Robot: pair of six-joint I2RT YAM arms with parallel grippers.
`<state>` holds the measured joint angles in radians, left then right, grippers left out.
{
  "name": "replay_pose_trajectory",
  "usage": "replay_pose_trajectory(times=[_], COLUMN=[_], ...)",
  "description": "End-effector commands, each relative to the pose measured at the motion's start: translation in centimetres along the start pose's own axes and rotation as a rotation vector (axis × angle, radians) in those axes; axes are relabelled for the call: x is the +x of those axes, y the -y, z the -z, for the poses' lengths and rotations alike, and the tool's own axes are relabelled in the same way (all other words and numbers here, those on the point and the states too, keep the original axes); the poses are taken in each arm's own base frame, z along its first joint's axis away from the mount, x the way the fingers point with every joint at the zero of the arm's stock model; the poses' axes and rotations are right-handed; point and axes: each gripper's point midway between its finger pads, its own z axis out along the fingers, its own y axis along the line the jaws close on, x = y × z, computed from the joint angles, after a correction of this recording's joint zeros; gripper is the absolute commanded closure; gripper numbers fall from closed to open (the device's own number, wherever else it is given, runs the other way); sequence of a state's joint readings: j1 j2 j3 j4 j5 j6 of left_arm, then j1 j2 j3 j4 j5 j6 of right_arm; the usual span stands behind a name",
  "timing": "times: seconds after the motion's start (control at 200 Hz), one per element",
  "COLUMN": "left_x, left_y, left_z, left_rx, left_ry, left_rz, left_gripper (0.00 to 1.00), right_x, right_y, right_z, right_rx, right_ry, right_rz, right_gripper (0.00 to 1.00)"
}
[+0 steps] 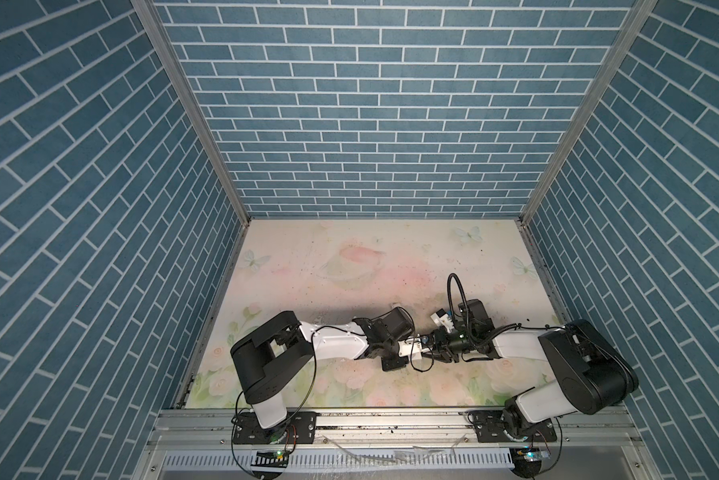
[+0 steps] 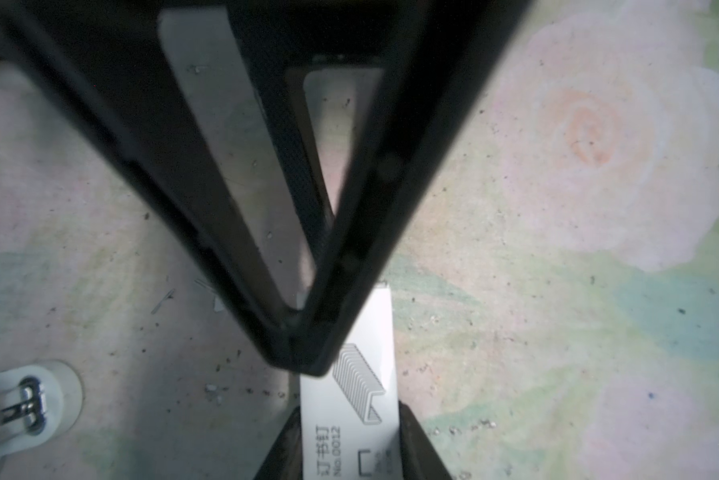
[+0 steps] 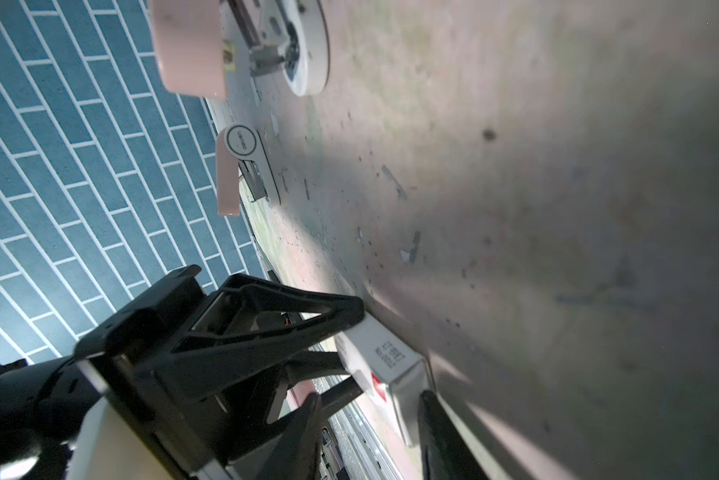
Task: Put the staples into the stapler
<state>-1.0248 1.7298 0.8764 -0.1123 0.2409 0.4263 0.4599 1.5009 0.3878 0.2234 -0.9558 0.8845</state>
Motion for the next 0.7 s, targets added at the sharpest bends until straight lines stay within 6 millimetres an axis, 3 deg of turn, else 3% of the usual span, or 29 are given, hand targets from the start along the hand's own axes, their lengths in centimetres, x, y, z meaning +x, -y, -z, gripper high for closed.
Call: replay_pose_trajectory(times=[0.0, 0.525, 0.695], left_x=[2.5, 2.4, 2.6], left_y=[0.5, 0.7, 0.6], left_z=[-1.1, -1.6, -1.5], left_rx=[0.022, 0.044, 0.043], left_ry=[-0.076, -0.086, -0.099], left_rz=[0.018, 0.017, 0.015], left_gripper=[0.64, 0.64, 0.56], right_x=[0.0, 0.2, 0.3], right_y=[0.0, 0.5, 1.4], right_z=[-0.3, -1.3, -1.3], right_rx=[0.002, -0.014, 0.02], right_ry=[0.007, -0.01, -0.001], right_rz=[-0.007, -0.002, -0.016], right_gripper=[0.61, 0.61, 0.62])
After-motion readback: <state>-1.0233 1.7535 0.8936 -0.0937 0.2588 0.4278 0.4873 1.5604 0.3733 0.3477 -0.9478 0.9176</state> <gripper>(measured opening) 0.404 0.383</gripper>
